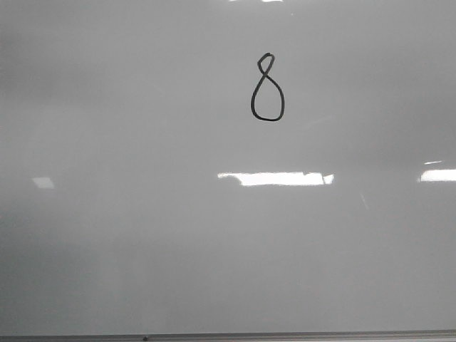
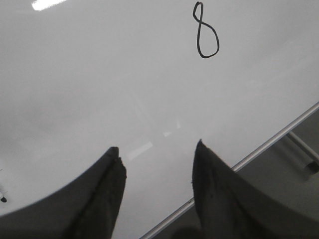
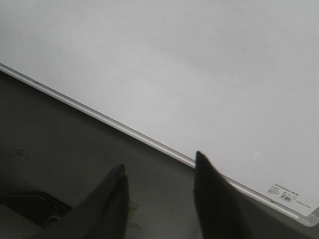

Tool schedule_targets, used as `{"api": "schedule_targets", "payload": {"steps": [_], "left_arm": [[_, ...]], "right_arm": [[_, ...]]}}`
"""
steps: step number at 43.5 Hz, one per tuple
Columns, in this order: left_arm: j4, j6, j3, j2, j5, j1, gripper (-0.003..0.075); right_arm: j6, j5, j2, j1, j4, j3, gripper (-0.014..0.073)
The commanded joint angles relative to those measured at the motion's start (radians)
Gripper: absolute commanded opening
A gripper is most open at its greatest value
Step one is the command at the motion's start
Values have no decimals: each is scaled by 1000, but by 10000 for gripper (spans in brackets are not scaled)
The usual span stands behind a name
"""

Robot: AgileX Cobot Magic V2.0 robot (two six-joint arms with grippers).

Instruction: Write number 8 on whiteboard

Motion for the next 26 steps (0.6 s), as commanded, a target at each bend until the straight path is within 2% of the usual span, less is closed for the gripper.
{"api": "schedule_targets", "payload": {"steps": [1, 8, 10, 15, 26], "left_arm": [[8, 0, -30, -8, -60, -7, 237], [8, 0, -30, -8, -60, -7, 92], [8, 0, -30, -8, -60, -7, 55], [8, 0, -30, -8, -60, -7, -20], [8, 0, -30, -8, -58, -7, -21]], "right_arm": [[-6, -60, 6, -7, -22, -22, 146], [-6, -60, 6, -7, -22, -22, -87], [-6, -60, 6, -7, -22, -22, -113], [-6, -66, 6, -7, -22, -22, -108], [-6, -65, 6, -7, -21, -22, -108]]}}
